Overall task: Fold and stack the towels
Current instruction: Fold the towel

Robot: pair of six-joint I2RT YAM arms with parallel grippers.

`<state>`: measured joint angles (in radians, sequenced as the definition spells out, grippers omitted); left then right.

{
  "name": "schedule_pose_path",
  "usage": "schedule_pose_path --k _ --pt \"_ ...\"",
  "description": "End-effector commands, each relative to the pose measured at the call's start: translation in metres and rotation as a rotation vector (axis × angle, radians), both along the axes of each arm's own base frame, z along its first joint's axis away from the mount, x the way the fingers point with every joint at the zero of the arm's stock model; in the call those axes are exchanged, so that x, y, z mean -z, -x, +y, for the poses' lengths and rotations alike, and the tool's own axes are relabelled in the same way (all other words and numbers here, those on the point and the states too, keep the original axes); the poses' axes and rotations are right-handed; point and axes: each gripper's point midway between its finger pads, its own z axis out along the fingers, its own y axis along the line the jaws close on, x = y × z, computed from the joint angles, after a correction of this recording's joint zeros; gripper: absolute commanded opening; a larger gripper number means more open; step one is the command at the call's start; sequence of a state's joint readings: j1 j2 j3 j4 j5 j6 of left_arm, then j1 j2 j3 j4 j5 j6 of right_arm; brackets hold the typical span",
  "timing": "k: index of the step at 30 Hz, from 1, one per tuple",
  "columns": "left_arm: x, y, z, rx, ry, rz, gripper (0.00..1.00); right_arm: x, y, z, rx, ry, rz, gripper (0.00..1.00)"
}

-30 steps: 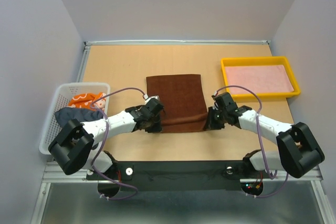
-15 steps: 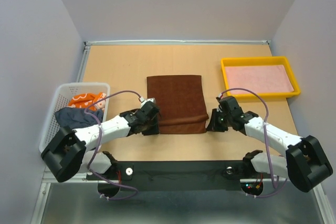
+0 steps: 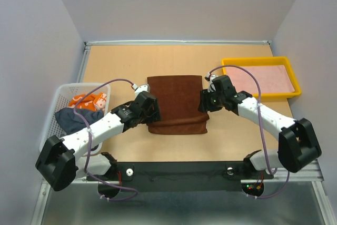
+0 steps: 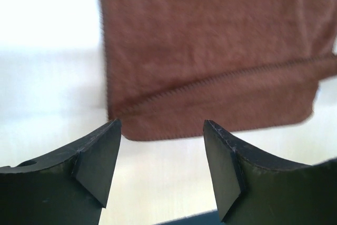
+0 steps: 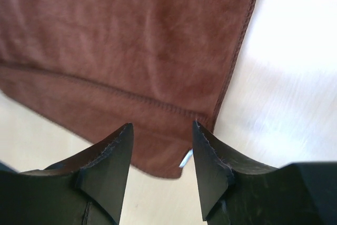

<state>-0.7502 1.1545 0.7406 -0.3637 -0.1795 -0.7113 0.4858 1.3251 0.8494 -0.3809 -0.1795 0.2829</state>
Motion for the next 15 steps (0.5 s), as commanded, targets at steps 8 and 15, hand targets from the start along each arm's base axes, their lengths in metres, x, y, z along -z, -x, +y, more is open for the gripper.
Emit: schedule_pose_path --k 8,15 --pt "0.01 -0.017 0.015 -0.03 -0.108 -0.028 0.72 0.025 -0.024 0.013 -0.096 0.076 0.018 0.53" --pt "0.021 -0.01 0.014 -0.027 -0.087 -0.008 0.71 0.047 0.001 0.019 -0.182 0.036 0.114 0.53"
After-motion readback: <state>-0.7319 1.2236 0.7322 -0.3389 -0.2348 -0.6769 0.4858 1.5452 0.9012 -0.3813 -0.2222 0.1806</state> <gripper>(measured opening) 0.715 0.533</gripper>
